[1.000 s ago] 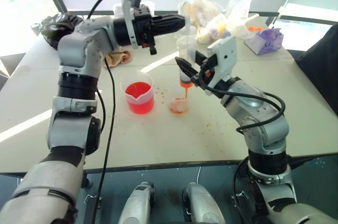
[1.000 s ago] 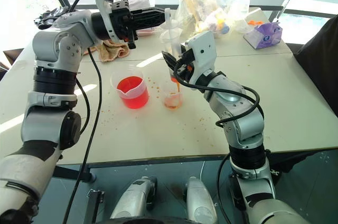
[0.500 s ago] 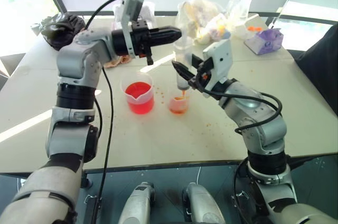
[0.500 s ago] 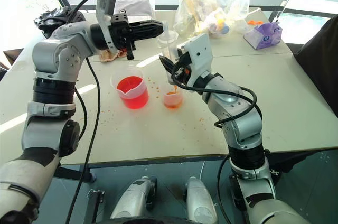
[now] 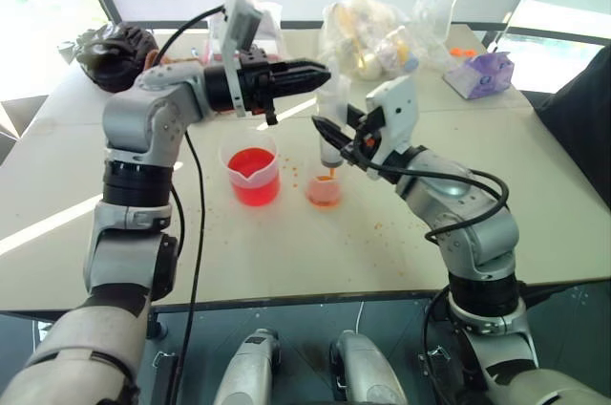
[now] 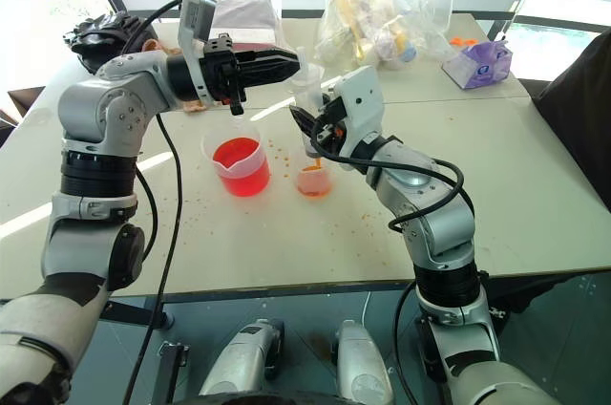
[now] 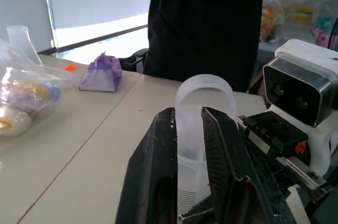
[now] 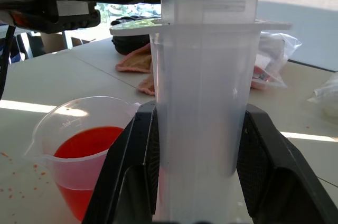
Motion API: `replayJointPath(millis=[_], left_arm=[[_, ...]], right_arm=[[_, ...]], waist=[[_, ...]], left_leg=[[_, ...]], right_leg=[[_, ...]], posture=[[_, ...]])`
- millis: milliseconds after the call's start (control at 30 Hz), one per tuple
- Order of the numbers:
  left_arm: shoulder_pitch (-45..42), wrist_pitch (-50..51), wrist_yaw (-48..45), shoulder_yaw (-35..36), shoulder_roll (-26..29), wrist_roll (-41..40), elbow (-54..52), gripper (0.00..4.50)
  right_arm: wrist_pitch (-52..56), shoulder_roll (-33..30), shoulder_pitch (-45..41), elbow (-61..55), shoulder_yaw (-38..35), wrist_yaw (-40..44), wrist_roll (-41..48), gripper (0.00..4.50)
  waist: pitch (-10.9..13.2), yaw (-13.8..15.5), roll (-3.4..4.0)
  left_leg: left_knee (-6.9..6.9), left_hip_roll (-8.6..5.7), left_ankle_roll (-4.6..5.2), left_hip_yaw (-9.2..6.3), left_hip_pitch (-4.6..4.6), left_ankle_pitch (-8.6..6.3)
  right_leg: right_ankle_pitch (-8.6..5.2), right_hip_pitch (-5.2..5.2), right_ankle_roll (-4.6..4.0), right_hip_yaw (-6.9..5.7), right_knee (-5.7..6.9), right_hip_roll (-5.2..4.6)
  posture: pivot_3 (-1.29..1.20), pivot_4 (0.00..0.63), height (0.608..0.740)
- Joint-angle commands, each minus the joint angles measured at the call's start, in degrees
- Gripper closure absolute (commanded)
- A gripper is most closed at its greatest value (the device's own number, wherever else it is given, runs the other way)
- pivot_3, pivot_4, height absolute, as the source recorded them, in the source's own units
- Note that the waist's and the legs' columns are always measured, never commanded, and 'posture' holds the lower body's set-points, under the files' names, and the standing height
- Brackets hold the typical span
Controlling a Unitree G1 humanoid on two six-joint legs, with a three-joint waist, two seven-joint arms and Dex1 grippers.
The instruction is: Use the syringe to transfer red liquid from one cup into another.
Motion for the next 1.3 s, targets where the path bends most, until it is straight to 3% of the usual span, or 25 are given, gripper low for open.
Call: replayJointPath(millis=[33, 267, 400, 500, 667, 767, 900, 1267, 1300], left_arm=[[0.78, 2.17, 0.12, 0.59, 2.02, -1.57, -3.3, 2.82], [3.02, 4.37, 4.02, 8.05, 9.82, -4.21, -7.14, 2.82], [10.57, 7.67, 4.86, 12.84, 15.99, -7.53, -14.27, 2.82], [16.51, 9.95, 4.63, 14.33, 18.16, -11.17, -21.26, 2.82], [22.35, 12.0, 6.32, 14.77, 18.53, -15.86, -29.25, 2.82], [25.05, 12.39, 7.88, 14.94, 18.13, -17.67, -31.59, 2.82], [28.65, 11.48, 10.08, 14.91, 17.97, -18.78, -34.32, 2.82], [32.45, 11.81, 15.64, 16.53, 19.24, -22.15, -38.24, 2.82], [32.74, 11.9, 16.02, 16.63, 19.45, -22.5, -38.56, 2.81]], right_arm=[[-2.24, 0.78, -4.29, -3.93, -1.92, 0.12, 1.86, 3.11], [-1.51, 0.88, -5.74, -3.76, -2.74, -0.14, 2.84, 3.11], [2.58, 2.02, -10.68, -0.87, -7.23, -3.47, 5.77, 3.11], [9.25, 1.83, -17.03, 3.62, -12.27, -7.0, 8.74, 3.11], [31.24, -4.31, -34.05, 21.37, -17.26, -11.44, 8.85, 3.11], [43.07, -10.48, -41.87, 33.8, -10.68, -9.66, 6.03, 3.11], [48.13, -13.8, -45.83, 44.3, -2.66, -6.18, 4.3, 3.11], [46.94, -10.79, -38.76, 53.85, 6.32, -3.28, -0.74, 3.11], [46.3, -10.26, -38.37, 54.66, 6.49, -3.3, -1.32, 2.61]], waist=[[0.0, -0.08, 0.0], [0.0, -0.19, 0.03], [0.01, -0.22, 0.04], [0.01, 0.35, 0.03], [0.01, 1.58, 0.03], [0.01, 1.61, 0.04], [0.01, 1.09, 0.05], [0.01, -0.03, 0.05], [0.01, -0.09, 0.04]], left_leg=[[0.0, 0.0, 0.0, -0.01, 0.0, 0.0], [-0.02, 0.03, 0.0, 0.0, 0.03, 0.0], [-0.05, 0.04, 0.0, 0.01, 0.03, 0.0], [-0.03, 0.03, 0.0, 0.01, 0.01, 0.0], [0.02, -0.01, 0.01, 0.03, 0.0, -0.01], [-0.05, -0.02, 0.04, 0.09, 0.0, -0.03], [-0.16, -0.01, 0.15, 0.34, 0.01, -0.09], [-0.04, 0.03, 0.36, 0.82, 0.0, -0.21], [-0.04, 0.04, 0.36, 0.81, 0.0, -0.22]], right_leg=[[0.0, 0.0, 0.0, 0.0, 0.0, 0.0], [0.0, -0.01, 0.0, 0.01, 0.02, 0.01], [0.0, -0.05, 0.0, 0.06, 0.02, 0.0], [0.0, -0.02, -0.01, 0.05, 0.0, -0.06], [0.01, 0.02, -0.03, 0.02, -0.1, -0.15], [0.0, 0.01, -0.05, 0.02, -0.15, -0.17], [0.0, -0.05, -0.04, 0.13, -0.23, -0.21], [0.06, -0.1, 0.07, 0.41, -0.22, -0.16], [0.06, -0.1, 0.07, 0.42, -0.22, -0.15]], posture=[[0.0, 0.15, 0.736], [0.0, 0.15, 0.736], [0.0, 0.15, 0.736], [0.0, 0.15, 0.736], [0.0, 0.15, 0.736], [0.0, 0.15, 0.736], [0.0, 0.15, 0.736], [0.0, 0.15, 0.736], [0.0, 0.15, 0.736]])
